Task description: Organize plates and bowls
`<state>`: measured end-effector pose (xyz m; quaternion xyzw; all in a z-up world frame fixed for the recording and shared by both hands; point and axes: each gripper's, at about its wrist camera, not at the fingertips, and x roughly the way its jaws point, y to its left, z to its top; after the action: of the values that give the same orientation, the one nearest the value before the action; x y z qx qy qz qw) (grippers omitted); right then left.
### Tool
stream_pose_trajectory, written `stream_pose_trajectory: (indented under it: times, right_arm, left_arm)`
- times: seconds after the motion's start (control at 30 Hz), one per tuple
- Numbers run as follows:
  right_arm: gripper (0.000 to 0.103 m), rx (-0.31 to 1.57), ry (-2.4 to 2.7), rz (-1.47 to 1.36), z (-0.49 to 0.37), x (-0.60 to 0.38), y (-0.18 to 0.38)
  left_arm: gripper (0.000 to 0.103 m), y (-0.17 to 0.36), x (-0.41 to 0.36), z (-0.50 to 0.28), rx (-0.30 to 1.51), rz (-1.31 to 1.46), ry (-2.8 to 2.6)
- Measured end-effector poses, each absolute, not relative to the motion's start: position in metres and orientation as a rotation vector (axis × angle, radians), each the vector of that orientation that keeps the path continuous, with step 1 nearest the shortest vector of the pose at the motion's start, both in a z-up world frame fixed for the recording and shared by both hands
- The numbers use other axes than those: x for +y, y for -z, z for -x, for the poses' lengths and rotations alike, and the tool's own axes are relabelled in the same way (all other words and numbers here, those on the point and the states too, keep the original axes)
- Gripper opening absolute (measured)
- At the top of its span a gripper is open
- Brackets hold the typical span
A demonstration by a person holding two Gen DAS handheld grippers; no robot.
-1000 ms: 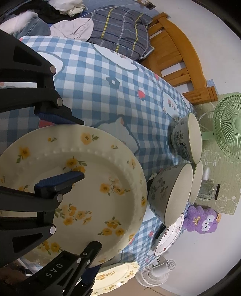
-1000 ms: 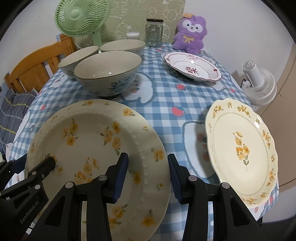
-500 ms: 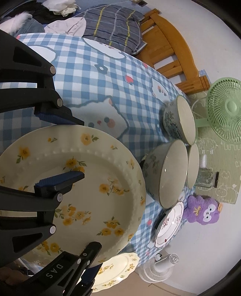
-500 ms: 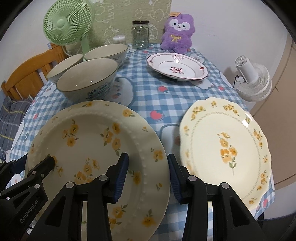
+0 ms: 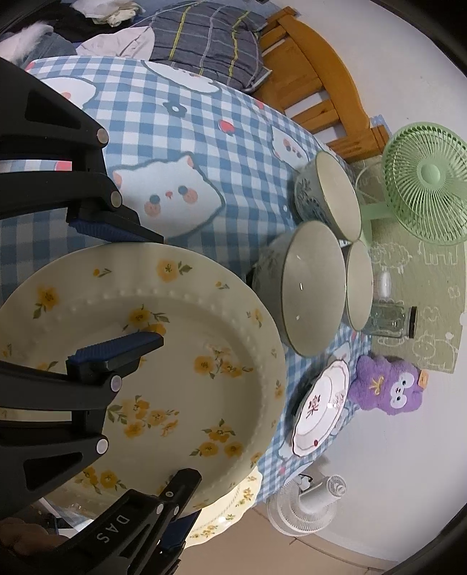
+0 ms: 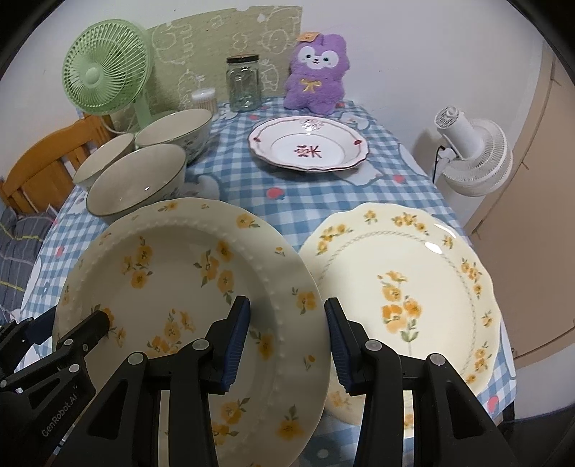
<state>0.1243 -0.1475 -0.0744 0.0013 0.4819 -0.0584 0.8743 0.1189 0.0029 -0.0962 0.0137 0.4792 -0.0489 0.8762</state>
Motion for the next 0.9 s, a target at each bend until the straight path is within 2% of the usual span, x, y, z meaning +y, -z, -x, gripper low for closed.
stream_pose_trajectory:
  times: [0.9]
  right_arm:
    - [0.046, 1.003, 0.184, -0.083, -0.131, -0.239, 0.070]
  left_arm:
    - [0.048, 0.086, -0.086, -0.140, 0.981, -0.074, 0.159]
